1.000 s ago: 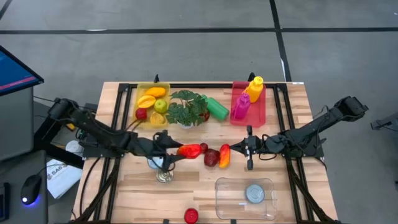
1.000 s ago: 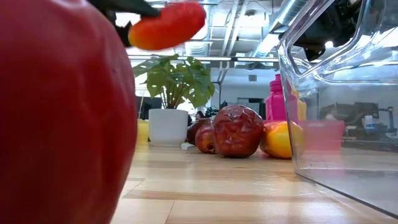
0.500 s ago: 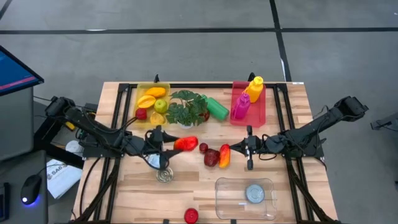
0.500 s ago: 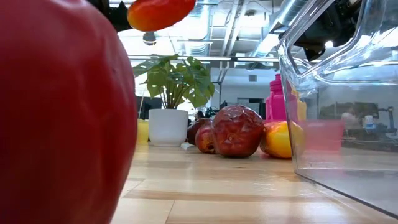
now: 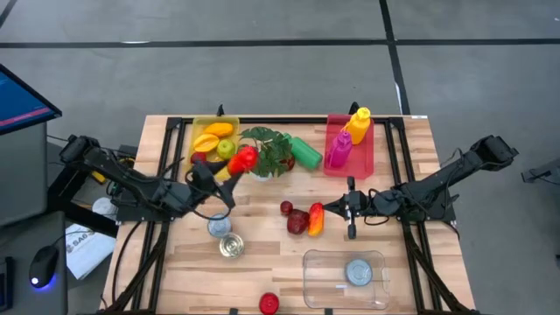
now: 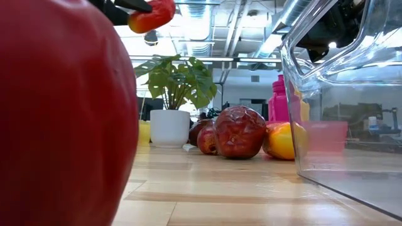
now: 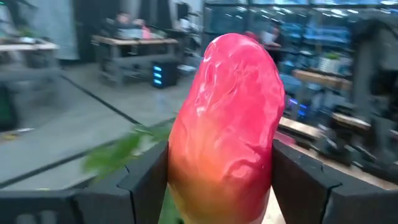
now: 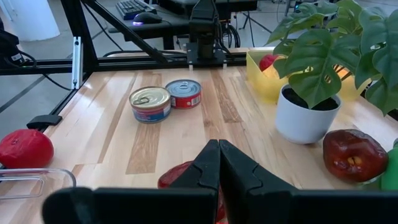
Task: Pick & Place Food Item
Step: Put the orange mango into the yellow bin
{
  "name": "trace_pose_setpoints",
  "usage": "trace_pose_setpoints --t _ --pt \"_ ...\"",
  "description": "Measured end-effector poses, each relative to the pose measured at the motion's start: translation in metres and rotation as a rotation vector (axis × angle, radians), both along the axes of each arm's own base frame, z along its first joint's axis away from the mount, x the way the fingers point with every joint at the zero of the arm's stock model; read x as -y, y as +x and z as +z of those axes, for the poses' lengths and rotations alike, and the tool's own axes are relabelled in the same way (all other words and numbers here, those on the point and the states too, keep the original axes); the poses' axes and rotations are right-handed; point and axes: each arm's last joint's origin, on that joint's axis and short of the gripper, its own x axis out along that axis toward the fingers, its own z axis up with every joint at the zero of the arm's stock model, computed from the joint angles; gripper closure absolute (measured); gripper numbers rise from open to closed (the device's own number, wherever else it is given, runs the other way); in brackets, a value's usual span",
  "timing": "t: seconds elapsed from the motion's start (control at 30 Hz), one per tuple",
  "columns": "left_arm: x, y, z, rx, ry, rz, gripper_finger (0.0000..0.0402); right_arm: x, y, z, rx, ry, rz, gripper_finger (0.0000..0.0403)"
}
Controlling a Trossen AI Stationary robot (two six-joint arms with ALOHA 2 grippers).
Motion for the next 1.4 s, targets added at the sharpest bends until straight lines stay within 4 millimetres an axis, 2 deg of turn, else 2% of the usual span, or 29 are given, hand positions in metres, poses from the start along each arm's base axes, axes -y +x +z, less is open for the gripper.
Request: trace_pose_setpoints --t 0.27,0.43,0.9,1.2,1.4 --pt "-0.009 -0.010 0.007 -0.038 0.065 0.233 0.0168 0.000 0.000 0.000 0.000 0.000 0.000 0.0403" --pt "-0.018 -0.008 0.007 -0.081 0.096 0.290 0.0167 0.000 0.000 0.000 0.000 0.000 0.000 0.0403" --pt "-0.068 -0.005 0.004 -0.134 0.101 0.537 0.0161 0.000 0.000 0.000 -0.001 0.000 0.000 0.0403" --pt "-0.098 -0.010 -0.007 -0.263 0.119 0.685 0.0163 0.000 0.000 0.000 -0.003 -0.001 0.000 0.0403" --pt "-0.115 -0.017 -0.023 -0.312 0.045 0.668 0.0162 0.000 0.000 -0.001 -0.006 -0.003 0.000 0.0403"
